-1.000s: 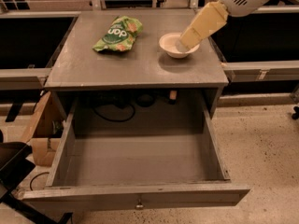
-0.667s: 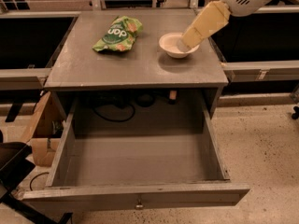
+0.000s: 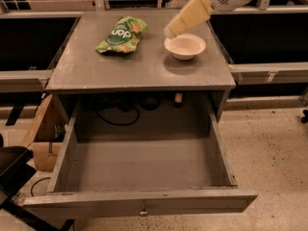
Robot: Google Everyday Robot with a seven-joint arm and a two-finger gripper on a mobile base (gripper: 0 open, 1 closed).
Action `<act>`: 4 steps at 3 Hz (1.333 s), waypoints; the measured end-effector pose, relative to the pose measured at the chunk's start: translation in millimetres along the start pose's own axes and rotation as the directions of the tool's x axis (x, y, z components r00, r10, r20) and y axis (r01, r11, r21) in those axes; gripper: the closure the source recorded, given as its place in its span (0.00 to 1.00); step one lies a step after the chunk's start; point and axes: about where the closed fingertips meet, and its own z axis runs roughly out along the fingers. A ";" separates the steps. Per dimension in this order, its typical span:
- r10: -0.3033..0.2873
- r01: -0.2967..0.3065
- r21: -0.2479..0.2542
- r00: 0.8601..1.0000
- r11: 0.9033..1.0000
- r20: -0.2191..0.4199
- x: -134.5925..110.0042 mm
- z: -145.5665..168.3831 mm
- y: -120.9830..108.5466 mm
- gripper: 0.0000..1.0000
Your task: Place green rice chip bag into top drawer
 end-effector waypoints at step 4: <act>0.400 -0.412 0.060 0.905 0.909 0.147 -89.1 167.7 -72.3 0.00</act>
Offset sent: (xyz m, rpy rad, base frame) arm 0.1963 0.1040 0.0052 0.5300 0.1538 -0.3117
